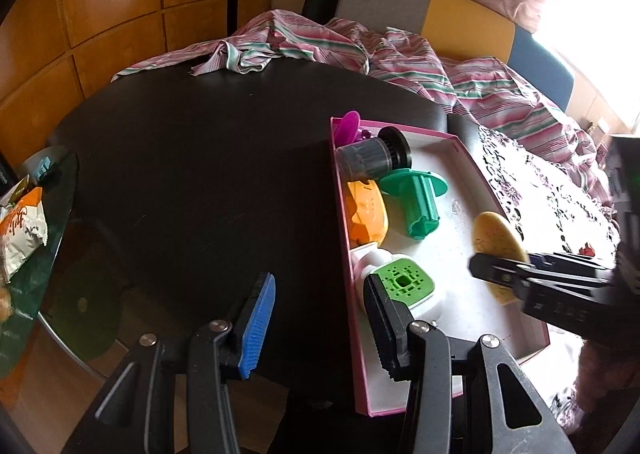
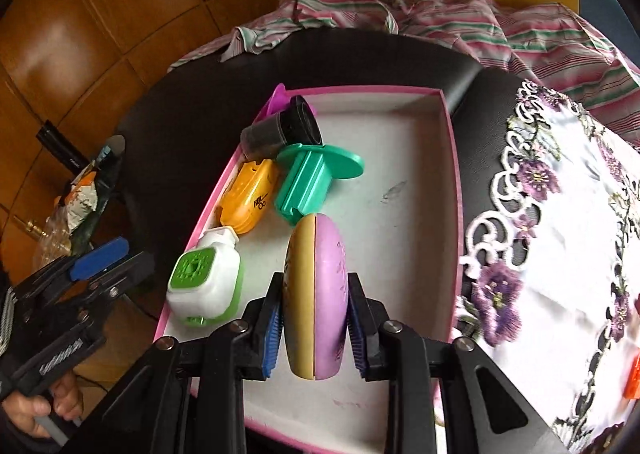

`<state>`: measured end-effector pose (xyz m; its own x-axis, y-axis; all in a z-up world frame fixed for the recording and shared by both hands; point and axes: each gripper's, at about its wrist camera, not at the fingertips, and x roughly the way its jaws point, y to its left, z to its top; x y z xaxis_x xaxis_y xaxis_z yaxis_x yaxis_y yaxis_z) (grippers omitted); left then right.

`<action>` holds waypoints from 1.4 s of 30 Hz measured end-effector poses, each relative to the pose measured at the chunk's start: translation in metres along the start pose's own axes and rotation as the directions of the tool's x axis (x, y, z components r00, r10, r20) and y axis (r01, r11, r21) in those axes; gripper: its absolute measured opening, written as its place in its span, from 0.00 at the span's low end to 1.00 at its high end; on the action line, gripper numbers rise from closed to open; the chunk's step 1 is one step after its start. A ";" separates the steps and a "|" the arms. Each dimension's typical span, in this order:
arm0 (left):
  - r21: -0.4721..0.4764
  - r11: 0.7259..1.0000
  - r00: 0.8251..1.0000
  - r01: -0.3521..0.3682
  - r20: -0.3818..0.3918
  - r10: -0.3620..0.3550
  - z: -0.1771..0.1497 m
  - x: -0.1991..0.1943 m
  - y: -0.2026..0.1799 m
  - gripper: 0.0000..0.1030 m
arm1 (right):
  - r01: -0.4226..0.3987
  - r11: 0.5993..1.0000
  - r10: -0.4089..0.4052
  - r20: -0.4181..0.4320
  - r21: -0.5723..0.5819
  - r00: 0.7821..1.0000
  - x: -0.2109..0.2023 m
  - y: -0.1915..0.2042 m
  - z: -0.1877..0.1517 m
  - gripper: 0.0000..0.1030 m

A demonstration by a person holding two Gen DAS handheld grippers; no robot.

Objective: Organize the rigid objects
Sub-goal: 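Carry the purple egg toy over the tray with the right gripper, then lower the purple egg beside the white-green toy and open the right gripper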

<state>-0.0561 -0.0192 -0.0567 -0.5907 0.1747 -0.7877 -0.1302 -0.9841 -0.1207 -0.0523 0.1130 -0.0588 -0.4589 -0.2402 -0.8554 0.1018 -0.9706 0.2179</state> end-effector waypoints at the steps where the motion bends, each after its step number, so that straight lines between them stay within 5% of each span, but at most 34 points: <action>1: -0.003 1.000 1.000 -0.005 -0.001 0.005 -0.001 0.000 0.002 0.46 | 0.002 1.000 -0.001 -0.010 0.008 1.000 0.006 0.001 0.001 0.27; 9: -0.022 0.999 0.999 -0.027 -0.026 0.026 -0.005 0.007 0.013 0.46 | -0.055 0.998 0.057 -0.051 0.035 0.997 0.031 0.011 0.001 0.29; 24: -0.016 1.000 1.000 -0.021 -0.019 0.021 -0.005 0.003 0.010 0.46 | -0.128 0.990 0.126 0.026 0.057 0.992 -0.001 0.010 -0.013 0.33; 42: 0.019 1.000 1.000 -0.022 -0.006 0.022 -0.007 -0.002 -0.001 0.46 | -0.061 0.998 0.060 0.028 0.018 0.998 -0.004 0.019 -0.015 0.34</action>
<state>-0.0494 -0.0190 -0.0591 -0.5883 0.1525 -0.7941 -0.1323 -0.9870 -0.0916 -0.0354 0.0947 -0.0587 -0.4766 -0.2979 -0.8271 0.1133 -0.9538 0.2782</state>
